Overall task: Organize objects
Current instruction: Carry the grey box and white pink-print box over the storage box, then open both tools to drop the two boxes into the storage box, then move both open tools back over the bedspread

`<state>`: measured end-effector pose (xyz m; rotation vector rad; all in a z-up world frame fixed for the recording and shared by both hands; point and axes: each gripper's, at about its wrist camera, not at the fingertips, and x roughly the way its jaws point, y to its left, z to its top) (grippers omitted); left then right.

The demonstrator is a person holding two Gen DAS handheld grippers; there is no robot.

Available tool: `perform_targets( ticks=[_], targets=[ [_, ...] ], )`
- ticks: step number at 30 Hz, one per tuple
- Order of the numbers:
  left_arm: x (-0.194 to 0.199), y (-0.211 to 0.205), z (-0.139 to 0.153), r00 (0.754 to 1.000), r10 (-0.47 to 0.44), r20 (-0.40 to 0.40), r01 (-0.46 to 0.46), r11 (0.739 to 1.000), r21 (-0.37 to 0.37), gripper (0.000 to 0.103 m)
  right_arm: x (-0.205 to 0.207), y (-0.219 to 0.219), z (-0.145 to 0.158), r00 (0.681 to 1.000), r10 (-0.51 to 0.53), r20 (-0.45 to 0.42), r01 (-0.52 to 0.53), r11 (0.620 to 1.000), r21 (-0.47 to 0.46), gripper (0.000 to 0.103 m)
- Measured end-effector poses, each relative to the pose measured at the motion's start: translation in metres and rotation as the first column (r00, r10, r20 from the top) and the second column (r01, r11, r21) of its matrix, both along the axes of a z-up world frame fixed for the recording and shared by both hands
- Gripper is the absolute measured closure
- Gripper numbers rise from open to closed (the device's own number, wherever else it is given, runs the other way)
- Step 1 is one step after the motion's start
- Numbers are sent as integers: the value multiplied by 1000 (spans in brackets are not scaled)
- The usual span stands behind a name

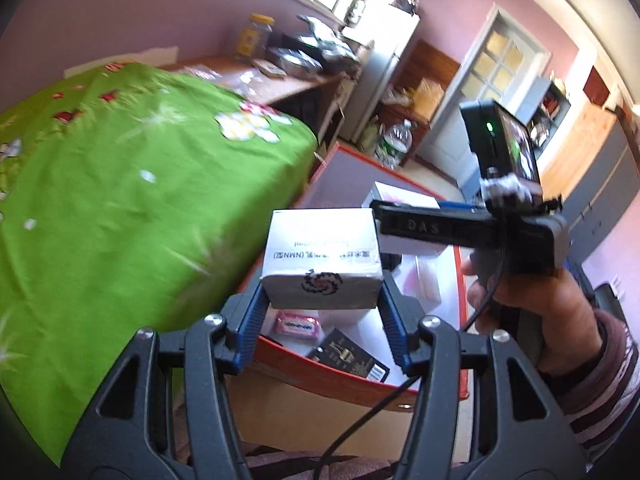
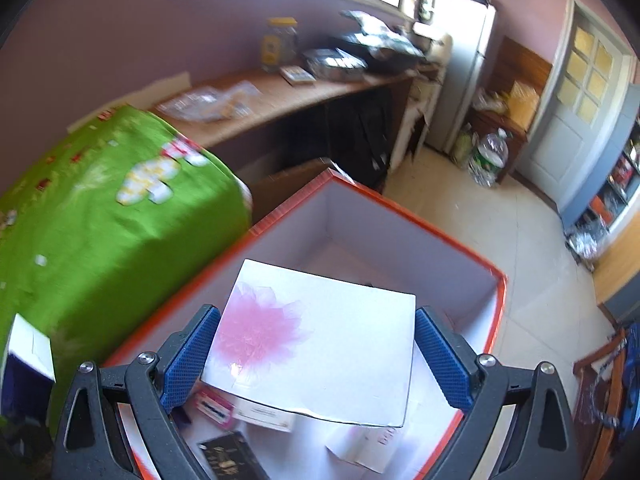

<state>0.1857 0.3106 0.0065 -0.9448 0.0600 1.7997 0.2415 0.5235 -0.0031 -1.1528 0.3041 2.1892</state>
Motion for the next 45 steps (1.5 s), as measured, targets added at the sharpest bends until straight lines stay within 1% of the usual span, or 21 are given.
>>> perform_targets(
  ticks=[5,8,10,12,14,15,17,20,25,27,29,31,33,35,37,40,45],
  targets=[
    [13,17,-10,999,-53,4,53,998,-27,46,12,17,-14,997,-69,29,70,997,-28,6],
    [15,21,-12,997,-71,17,72,997,-25,45,17,23,-18,994,-95,45,97,995,-31,6],
    [15,22,-13,997,-76,25,76,997,-22,39,18,26,-20,993,-106,53,109,993,-40,5],
    [15,22,-14,997,-68,37,68,998,-16,17,18,28,-21,991,-118,62,121,992,-47,4],
    [14,19,-13,996,-71,47,71,997,0,14,18,30,-21,991,-123,57,127,990,-66,4],
    [14,18,-12,996,-72,48,72,997,2,12,18,30,-20,990,-126,57,130,989,-70,2],
    [13,15,-11,997,-60,47,59,998,6,9,17,29,-17,989,-140,51,143,988,-62,0],
    [10,10,-6,999,-33,33,32,999,12,9,17,28,-10,988,-150,27,151,987,-55,0],
    [12,0,7,999,-6,-54,7,999,34,9,11,16,6,991,-130,-31,129,991,-37,0],
    [13,-3,11,997,-8,-78,11,999,38,7,8,12,8,992,-123,-31,122,992,-31,0],
    [12,-5,13,997,-8,-74,11,999,43,5,8,10,9,992,-124,-23,124,992,-13,0],
    [9,-7,12,999,-4,-49,7,999,43,4,8,8,11,991,-133,-18,133,991,10,0],
    [8,-8,12,999,-3,-35,4,999,40,3,10,11,13,991,-132,-21,132,991,-1,0],
    [8,-12,16,999,4,-39,-3,999,35,3,11,11,16,991,-129,-38,129,992,-9,0],
    [4,-19,22,1000,10,-27,-9,999,50,3,10,8,19,992,-118,-53,118,993,-7,0],
    [-11,-38,37,998,66,-22,-64,995,78,3,2,-3,24,996,-73,-58,75,997,21,0],
    [-34,-71,58,986,166,-19,-162,979,122,3,-11,-19,30,997,-16,-70,19,999,48,0]
  ],
)
